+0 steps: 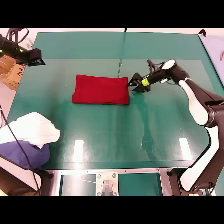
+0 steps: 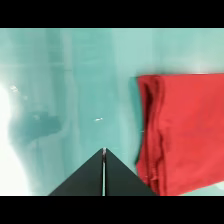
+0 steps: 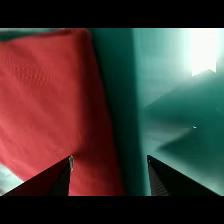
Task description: Fold the shirts.
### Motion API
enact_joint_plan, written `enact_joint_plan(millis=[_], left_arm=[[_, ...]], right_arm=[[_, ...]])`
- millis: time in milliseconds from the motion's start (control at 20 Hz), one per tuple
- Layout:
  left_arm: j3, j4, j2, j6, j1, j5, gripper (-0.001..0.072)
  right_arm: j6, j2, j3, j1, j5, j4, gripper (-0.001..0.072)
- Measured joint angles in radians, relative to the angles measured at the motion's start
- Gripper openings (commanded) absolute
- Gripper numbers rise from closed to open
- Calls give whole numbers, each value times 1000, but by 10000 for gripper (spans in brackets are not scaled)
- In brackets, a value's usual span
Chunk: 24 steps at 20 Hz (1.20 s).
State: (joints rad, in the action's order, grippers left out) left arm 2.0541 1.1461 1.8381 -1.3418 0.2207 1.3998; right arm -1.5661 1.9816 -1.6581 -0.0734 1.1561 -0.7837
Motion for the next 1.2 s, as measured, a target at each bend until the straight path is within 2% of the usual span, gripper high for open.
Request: enact_joint_plan(millis=[50, 100, 150, 200, 250, 450, 650, 900, 1200], left_arm=[[0, 13, 0, -5, 0, 0, 31], [0, 24, 0, -10, 0, 0, 31], [0, 32, 0, -15, 0, 0, 31], [0, 35, 0, -20, 0, 0, 32], [0, 40, 0, -24, 0, 0, 31], [0, 50, 0, -41, 0, 7, 31], [0, 51, 0, -45, 0, 27, 31], [0, 52, 0, -47, 0, 37, 31], [0, 52, 0, -48, 0, 40, 31]], right_arm=[[14, 10, 13, -14, -11, 40, 538], [29, 20, 22, -28, -25, 84, 481], [47, 28, 28, -42, -40, 114, 234], [62, 35, 32, -55, -56, 131, 37], [76, 43, 33, -64, -64, 163, 15], [113, 27, 5, -49, -78, 247, 13], [112, -56, -7, 83, -67, 255, 13], [74, -218, 47, 370, -3, 168, 12], [61, -506, 350, 852, -13, 58, 12]])
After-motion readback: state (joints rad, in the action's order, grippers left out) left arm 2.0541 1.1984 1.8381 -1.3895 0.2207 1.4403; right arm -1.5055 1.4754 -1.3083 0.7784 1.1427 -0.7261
